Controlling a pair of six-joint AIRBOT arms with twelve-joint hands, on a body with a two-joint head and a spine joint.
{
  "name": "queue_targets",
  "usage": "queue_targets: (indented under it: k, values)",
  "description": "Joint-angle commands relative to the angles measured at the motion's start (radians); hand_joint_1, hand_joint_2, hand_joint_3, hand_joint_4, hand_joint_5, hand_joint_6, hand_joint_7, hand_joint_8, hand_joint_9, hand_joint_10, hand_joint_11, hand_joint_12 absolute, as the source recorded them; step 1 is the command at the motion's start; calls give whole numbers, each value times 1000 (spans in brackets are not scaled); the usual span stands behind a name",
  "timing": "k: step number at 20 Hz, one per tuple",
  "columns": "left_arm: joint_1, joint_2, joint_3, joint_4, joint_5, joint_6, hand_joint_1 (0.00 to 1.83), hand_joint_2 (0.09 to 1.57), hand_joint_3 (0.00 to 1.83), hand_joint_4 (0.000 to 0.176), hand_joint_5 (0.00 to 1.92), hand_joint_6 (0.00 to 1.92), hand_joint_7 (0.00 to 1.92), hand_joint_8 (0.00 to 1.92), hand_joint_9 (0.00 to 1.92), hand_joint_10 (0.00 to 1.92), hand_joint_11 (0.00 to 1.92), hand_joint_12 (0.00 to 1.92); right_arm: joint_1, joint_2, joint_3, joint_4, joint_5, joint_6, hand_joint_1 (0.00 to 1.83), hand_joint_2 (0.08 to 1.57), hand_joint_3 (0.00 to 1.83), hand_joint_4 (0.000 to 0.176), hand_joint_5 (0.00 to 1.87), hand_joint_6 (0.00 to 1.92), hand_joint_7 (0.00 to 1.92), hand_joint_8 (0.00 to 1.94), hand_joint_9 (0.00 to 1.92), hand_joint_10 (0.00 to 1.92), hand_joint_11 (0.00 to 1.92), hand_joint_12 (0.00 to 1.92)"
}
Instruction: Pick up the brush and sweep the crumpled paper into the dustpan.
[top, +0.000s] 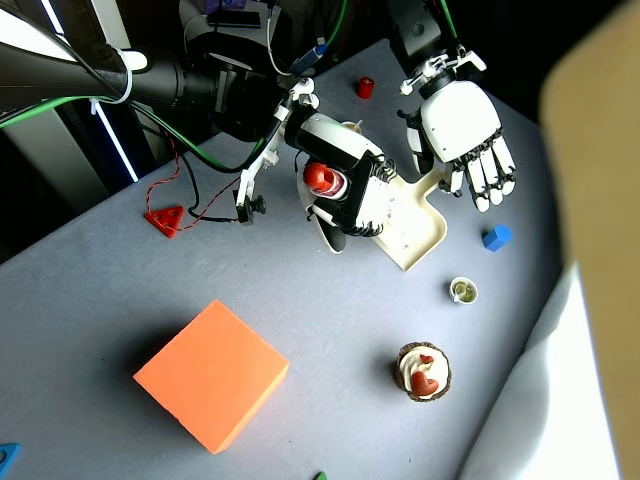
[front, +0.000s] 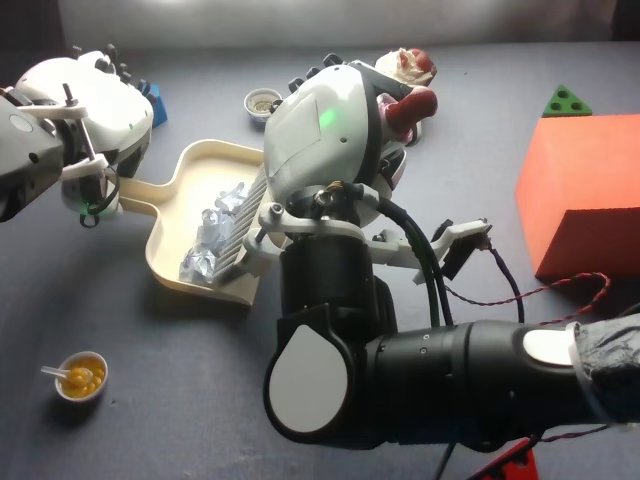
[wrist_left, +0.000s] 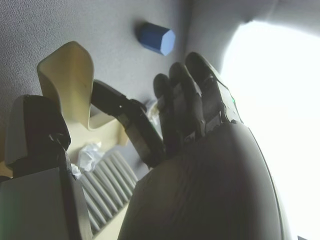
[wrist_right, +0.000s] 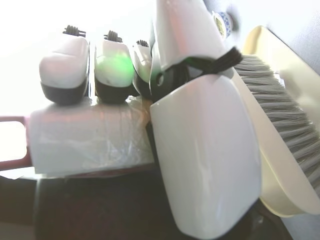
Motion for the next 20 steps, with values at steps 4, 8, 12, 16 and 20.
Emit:
queue_targets:
  k: [4, 8, 12, 16, 20]
  values:
    - [-3, 10, 5, 40, -77, 7, 1121, 1087, 0, 0, 1047, 870, 366, 6, 287, 6, 12, 678, 52, 57, -55, -133, -19, -20, 1430, 1150, 0, 0, 1251, 1921, 1313, 1941, 1398, 1921, 1417, 1921]
    - [-4, 10, 5, 38, -76, 7, 1123, 1095, 2, 0, 1027, 901, 362, 1, 287, 2, 13, 685, 109, 92, -78, -129, 73, -135, 1442, 1151, 0, 0, 1265, 1921, 1346, 1941, 1420, 1921, 1409, 1921]
    - [-3, 11, 4, 37, -76, 7, 1118, 1098, 2, 0, 1021, 911, 338, 0, 260, 2, 2, 646, 138, 81, -63, -124, 164, -283, 1426, 1149, 0, 0, 1296, 1921, 1350, 1941, 1406, 1921, 1347, 1904]
    - [-4, 10, 3, 36, -77, 7, 1114, 1090, 0, 0, 1040, 882, 357, 2, 287, 3, 37, 653, 125, 58, -60, -125, 184, -340, 1430, 1154, 0, 0, 1287, 1921, 1345, 1941, 1407, 1921, 1374, 1903]
    - [-4, 11, 4, 38, -78, 7, 1127, 1082, 0, 0, 1058, 851, 367, 2, 297, 4, 44, 674, 104, 30, -40, -104, 187, -376, 1431, 1142, 0, 0, 1291, 1921, 1340, 1941, 1387, 1921, 1339, 1893]
